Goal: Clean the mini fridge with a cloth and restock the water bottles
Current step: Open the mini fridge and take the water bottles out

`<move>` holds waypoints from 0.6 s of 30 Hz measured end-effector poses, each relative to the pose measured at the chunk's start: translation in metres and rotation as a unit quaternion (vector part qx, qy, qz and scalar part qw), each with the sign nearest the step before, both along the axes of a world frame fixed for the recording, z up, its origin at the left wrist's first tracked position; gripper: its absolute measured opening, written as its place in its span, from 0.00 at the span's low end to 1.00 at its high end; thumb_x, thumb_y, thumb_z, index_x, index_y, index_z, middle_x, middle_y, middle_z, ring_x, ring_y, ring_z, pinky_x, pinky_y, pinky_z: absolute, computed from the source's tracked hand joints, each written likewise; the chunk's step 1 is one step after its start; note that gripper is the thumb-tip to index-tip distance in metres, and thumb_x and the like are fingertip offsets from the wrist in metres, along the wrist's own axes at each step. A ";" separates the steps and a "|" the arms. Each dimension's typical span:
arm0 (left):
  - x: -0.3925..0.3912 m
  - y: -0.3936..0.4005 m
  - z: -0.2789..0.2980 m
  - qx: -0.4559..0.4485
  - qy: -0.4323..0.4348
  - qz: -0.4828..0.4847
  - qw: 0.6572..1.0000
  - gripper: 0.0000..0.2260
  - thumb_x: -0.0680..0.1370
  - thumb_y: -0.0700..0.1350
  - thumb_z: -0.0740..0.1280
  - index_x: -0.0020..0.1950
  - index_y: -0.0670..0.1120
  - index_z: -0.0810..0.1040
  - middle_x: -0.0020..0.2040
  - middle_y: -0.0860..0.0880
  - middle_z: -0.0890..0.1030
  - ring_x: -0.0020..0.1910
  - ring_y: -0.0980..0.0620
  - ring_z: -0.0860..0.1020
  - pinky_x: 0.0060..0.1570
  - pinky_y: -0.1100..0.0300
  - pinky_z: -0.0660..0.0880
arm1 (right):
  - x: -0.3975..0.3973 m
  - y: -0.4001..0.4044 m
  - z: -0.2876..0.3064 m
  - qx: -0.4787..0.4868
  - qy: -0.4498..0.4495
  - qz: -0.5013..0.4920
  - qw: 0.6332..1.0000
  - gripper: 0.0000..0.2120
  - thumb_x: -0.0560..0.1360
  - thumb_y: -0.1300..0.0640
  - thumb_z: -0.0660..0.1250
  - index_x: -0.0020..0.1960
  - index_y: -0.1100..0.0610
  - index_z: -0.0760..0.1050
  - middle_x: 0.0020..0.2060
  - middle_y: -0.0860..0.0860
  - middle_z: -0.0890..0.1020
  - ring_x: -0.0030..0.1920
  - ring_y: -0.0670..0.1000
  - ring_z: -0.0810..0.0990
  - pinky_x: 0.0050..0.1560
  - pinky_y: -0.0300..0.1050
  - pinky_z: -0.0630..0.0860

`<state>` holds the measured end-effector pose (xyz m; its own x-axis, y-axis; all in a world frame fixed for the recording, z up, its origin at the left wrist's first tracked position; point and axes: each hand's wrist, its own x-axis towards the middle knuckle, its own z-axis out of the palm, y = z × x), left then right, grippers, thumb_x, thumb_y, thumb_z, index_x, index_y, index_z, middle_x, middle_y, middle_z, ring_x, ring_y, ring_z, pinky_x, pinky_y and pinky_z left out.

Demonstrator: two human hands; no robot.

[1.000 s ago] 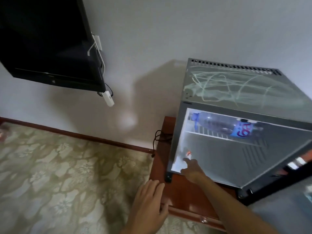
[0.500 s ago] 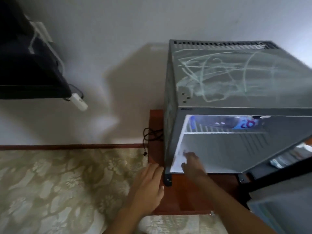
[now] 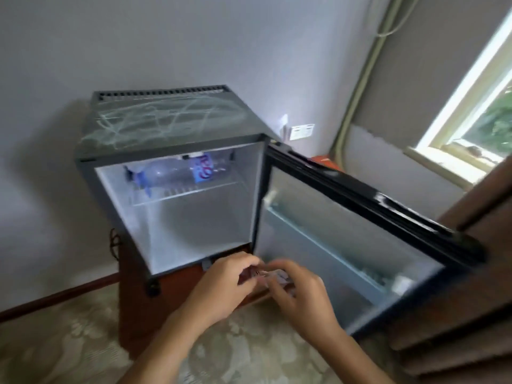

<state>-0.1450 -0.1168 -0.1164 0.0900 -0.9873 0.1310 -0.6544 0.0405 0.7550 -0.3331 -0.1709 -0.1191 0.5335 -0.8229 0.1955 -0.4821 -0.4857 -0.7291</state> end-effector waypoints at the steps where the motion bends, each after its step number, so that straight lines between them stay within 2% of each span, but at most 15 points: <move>1: -0.028 0.003 0.001 -0.008 -0.005 -0.016 1.000 0.08 0.77 0.50 0.75 0.56 0.56 0.83 0.48 0.61 0.80 0.50 0.63 0.79 0.49 0.67 0.74 | -0.029 0.004 0.000 -0.013 0.011 -0.003 1.000 0.08 0.77 0.48 0.70 0.56 0.44 0.81 0.46 0.36 0.84 0.46 0.39 0.82 0.45 0.43 0.80; 4: -0.132 0.013 0.002 -0.017 0.015 -0.060 0.998 0.07 0.77 0.49 0.76 0.54 0.54 0.83 0.47 0.59 0.80 0.48 0.59 0.80 0.49 0.60 0.76 | -0.141 0.016 0.008 -0.022 0.016 -0.002 1.000 0.09 0.74 0.43 0.69 0.51 0.43 0.82 0.44 0.36 0.83 0.44 0.37 0.82 0.44 0.39 0.79; 6: -0.189 0.019 0.001 -0.018 0.036 -0.080 0.996 0.07 0.76 0.49 0.76 0.53 0.55 0.82 0.47 0.57 0.80 0.47 0.56 0.81 0.48 0.57 0.77 | -0.203 0.023 0.013 -0.022 0.014 -0.002 1.000 0.06 0.74 0.47 0.72 0.50 0.43 0.82 0.45 0.36 0.83 0.43 0.38 0.83 0.43 0.37 0.78; 11: -0.305 0.009 0.020 -0.047 0.026 -0.132 0.990 0.12 0.77 0.48 0.72 0.61 0.56 0.80 0.54 0.61 0.79 0.51 0.57 0.80 0.50 0.63 0.77 | -0.327 0.025 0.034 -0.006 -0.026 -0.063 0.998 0.09 0.74 0.58 0.74 0.49 0.44 0.83 0.45 0.40 0.84 0.38 0.44 0.83 0.38 0.35 0.76; 15: -0.369 -0.016 0.037 -0.051 0.005 -0.172 0.984 0.21 0.79 0.51 0.69 0.71 0.62 0.70 0.65 0.68 0.72 0.63 0.64 0.74 0.59 0.67 0.73 | -0.395 -0.004 0.052 -0.013 -0.073 -0.138 0.988 0.10 0.75 0.61 0.74 0.46 0.45 0.83 0.43 0.40 0.85 0.41 0.44 0.85 0.38 0.38 0.78; 18: -0.395 -0.051 0.027 -0.055 -0.033 -0.159 0.985 0.25 0.80 0.54 0.66 0.77 0.61 0.64 0.74 0.69 0.64 0.74 0.67 0.63 0.71 0.62 0.67 | -0.425 -0.043 0.044 -0.002 -0.111 -0.213 0.971 0.11 0.75 0.61 0.74 0.47 0.45 0.83 0.42 0.39 0.85 0.40 0.44 0.85 0.39 0.43 0.80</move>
